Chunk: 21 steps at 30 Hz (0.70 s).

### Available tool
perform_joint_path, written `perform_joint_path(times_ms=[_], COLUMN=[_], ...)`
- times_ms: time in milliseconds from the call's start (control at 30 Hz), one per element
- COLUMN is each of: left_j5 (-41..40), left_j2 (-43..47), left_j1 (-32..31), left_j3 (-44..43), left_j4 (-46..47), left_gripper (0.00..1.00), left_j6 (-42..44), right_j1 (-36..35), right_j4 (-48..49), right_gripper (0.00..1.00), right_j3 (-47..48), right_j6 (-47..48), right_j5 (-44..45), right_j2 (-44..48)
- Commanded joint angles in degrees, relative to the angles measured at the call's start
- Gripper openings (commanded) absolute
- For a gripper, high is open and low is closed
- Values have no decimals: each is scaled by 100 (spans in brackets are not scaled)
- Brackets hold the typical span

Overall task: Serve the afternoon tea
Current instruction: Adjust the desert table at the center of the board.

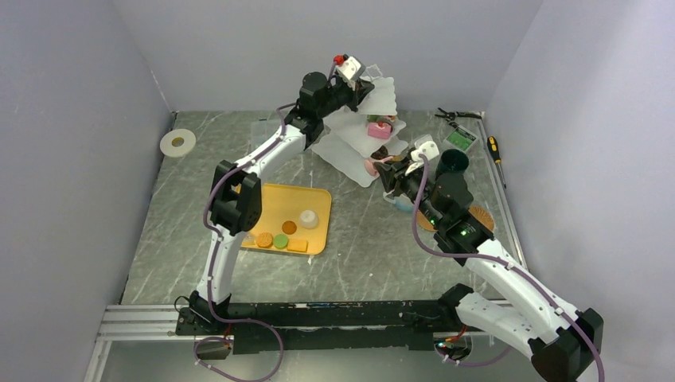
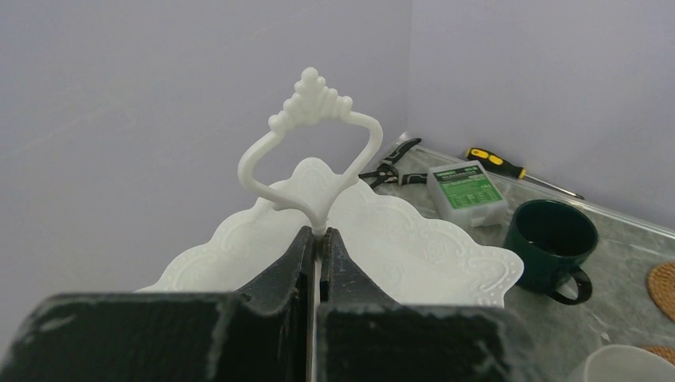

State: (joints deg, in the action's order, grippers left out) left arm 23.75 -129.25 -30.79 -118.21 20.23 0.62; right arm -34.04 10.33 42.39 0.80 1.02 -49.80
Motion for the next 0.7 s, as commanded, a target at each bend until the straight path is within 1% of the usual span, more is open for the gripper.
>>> perform_joint_path(times_ms=[0, 100, 167, 467, 667], left_j5=[-705, -1183, -1444, -2071, -2284], left_j2=[643, 846, 962, 1246, 1380], left_j1=[-67, -231, -358, -481, -482], left_j3=[-223, 60, 219, 477, 709], left_j4=[572, 598, 627, 423, 324], left_gripper=[3, 3, 3, 3, 3], left_j6=[334, 687, 753, 706, 401], right_j1=[20, 18, 18, 20, 15], right_j4=[129, 145, 149, 153, 171], right_gripper=[39, 39, 39, 39, 39], right_j3=[116, 121, 138, 113, 130], right_j6=[-45, -32, -35, -70, -71], right_j5=[4, 4, -9, -75, -75], right_j2=[159, 155, 146, 160, 85])
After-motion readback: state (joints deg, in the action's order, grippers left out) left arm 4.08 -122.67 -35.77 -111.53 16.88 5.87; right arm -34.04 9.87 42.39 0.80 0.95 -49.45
